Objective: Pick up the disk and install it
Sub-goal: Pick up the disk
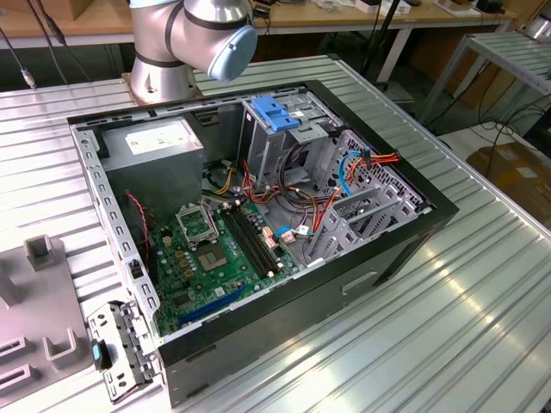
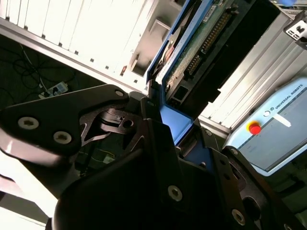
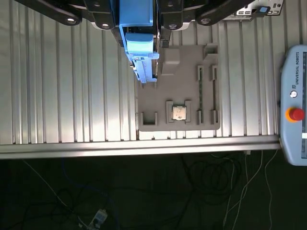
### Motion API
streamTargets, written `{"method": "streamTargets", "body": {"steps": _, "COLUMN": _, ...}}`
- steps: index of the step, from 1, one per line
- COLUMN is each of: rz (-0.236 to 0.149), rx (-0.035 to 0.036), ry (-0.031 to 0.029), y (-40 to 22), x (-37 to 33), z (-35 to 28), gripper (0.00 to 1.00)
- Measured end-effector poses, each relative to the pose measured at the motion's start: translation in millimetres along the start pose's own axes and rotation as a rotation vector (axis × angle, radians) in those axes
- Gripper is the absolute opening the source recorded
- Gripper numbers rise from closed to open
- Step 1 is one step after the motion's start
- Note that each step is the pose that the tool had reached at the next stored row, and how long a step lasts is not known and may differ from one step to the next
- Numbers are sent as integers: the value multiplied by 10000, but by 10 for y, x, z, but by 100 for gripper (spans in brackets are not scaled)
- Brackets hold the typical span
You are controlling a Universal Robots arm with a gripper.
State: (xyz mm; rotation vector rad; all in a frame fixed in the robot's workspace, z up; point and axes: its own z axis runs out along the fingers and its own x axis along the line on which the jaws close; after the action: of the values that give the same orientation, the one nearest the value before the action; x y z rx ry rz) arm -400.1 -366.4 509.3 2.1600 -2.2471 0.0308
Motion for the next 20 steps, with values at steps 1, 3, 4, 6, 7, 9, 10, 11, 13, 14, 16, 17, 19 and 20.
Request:
{"method": "streamTargets", "body": {"steps": 1, "rz": 0, "rx": -1, "ry": 0, "y": -15, "x": -1, "z": 0, "gripper": 37}}
{"method": "streamTargets", "body": {"steps": 3, "rz": -1, "rx": -1, "ry": 1, "y": -59, "x": -2, "z": -1, "gripper": 37}}
{"method": "streamTargets", "body": {"steps": 4, "rz": 1, "rx": 1, "ry": 0, "y": -67, "x": -3, "z": 0, "gripper": 37}}
{"method": "streamTargets", "body": {"steps": 6, "rz": 0, "rx": -1, "ry": 1, "y": -92, "x": -4, "z": -1, "gripper": 37}}
{"method": "streamTargets", "body": {"steps": 7, "rz": 0, "rx": 0, "ry": 0, "y": -124, "x": -5, "z": 0, "gripper": 37}}
{"method": "streamTargets", "body": {"steps": 9, "rz": 0, "rx": 0, "ry": 0, "y": -154, "x": -6, "z": 1, "gripper": 37}}
{"method": "streamTargets", "body": {"steps": 10, "rz": 0, "rx": 0, "ry": 0, "y": -175, "x": -7, "z": 1, "gripper": 37}}
{"method": "streamTargets", "body": {"steps": 11, "rz": 0, "rx": 1, "ry": 0, "y": -191, "x": -8, "z": 2, "gripper": 37}}
{"method": "streamTargets", "body": {"steps": 13, "rz": 0, "rx": 0, "ry": 0, "y": -221, "x": -9, "z": 3, "gripper": 37}}
{"method": "streamTargets", "body": {"steps": 14, "rz": 0, "rx": 0, "ry": 0, "y": -240, "x": -10, "z": 3, "gripper": 37}}
{"method": "streamTargets", "body": {"steps": 16, "rz": 0, "rx": 1, "ry": 0, "y": -263, "x": -11, "z": 5, "gripper": 37}}
{"method": "streamTargets", "body": {"steps": 17, "rz": 0, "rx": 0, "ry": 0, "y": -281, "x": -11, "z": 5, "gripper": 37}}
{"method": "streamTargets", "body": {"steps": 19, "rz": 0, "rx": 0, "ry": 0, "y": -314, "x": -13, "z": 4, "gripper": 37}}
{"method": "streamTargets", "body": {"steps": 20, "rz": 0, "rx": 1, "ry": 0, "y": -324, "x": -13, "z": 5, "gripper": 37}}
